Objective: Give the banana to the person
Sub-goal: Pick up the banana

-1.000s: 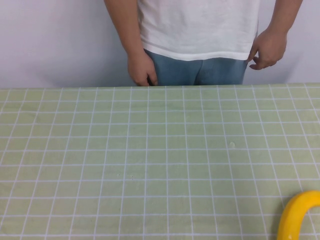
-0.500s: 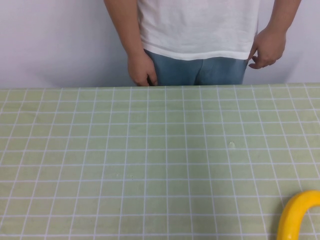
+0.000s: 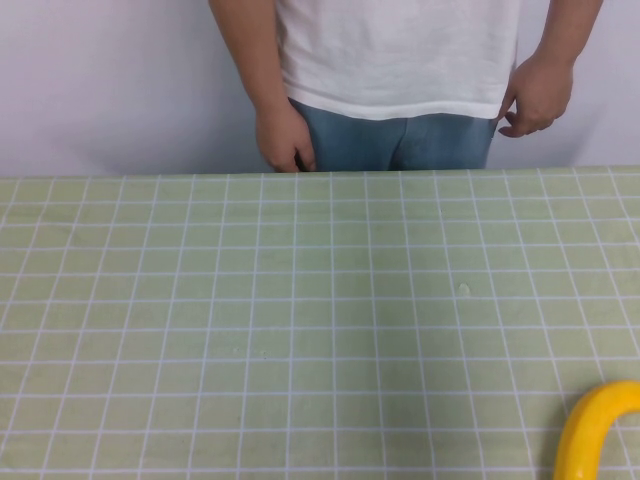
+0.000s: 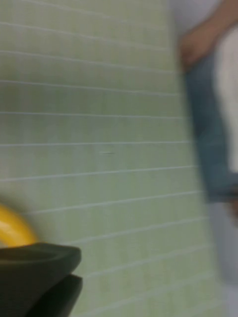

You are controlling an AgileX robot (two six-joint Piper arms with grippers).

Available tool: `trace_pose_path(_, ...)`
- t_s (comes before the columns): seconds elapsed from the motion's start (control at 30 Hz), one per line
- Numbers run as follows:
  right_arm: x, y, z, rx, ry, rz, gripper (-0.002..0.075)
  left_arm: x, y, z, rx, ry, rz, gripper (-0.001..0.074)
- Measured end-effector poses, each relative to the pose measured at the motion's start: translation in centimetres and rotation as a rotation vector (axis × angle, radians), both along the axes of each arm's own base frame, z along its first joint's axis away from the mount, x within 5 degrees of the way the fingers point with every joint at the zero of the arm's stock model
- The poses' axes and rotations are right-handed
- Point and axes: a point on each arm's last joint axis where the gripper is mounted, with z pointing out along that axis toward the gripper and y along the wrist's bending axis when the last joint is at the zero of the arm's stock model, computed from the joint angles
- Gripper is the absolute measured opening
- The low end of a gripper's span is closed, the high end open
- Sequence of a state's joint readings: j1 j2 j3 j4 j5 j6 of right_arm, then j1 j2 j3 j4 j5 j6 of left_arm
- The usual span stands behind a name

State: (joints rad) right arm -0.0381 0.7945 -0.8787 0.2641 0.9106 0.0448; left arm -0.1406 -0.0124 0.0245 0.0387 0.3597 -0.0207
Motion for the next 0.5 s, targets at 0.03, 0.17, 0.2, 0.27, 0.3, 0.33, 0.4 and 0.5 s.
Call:
trace_pose_path(0.03, 0.0, 0.1, -0.6, 0.008, 0.079, 0.014, -0.0006, 0.0, 0.0, 0.0, 0.000, 0.000, 0.000, -0.0004)
trace_pose_path(0.17, 0.6, 1.2, -2.5, 0.065, 0.311, 0.061, 0.0034, 0.0, 0.0, 0.0, 0.000, 0.000, 0.000, -0.0004)
trace_pose_path(0.2, 0.8, 1.6, -2.7, 0.064, 0.330, 0.073, 0.0062, 0.0, 0.0, 0.0, 0.000, 0.000, 0.000, -0.0004)
trace_pose_path(0.27, 1.2, 2.1, -2.9, 0.066, 0.335, 0.072, 0.0144, 0.0, 0.0, 0.0, 0.000, 0.000, 0.000, -0.0004)
trace_pose_path(0.3, 1.4, 2.4, -2.9, 0.077, 0.330, 0.061, 0.0200, 0.0, 0.0, 0.0, 0.000, 0.000, 0.000, -0.0004)
trace_pose_path(0.33, 1.6, 2.6, -2.9, 0.092, 0.325, 0.053, 0.0253, 0.0, 0.0, 0.0, 0.000, 0.000, 0.000, -0.0004)
trace_pose_path(0.4, 1.9, 3.5, -3.2, 0.127, 0.320, 0.054, 0.0400, 0.0, 0.0, 0.0, 0.000, 0.000, 0.000, -0.0004)
trace_pose_path(0.5, 1.9, 4.5, -5.1, 0.166, 0.347, 0.044, 0.0540, 0.0, 0.0, 0.0, 0.000, 0.000, 0.000, -0.0004)
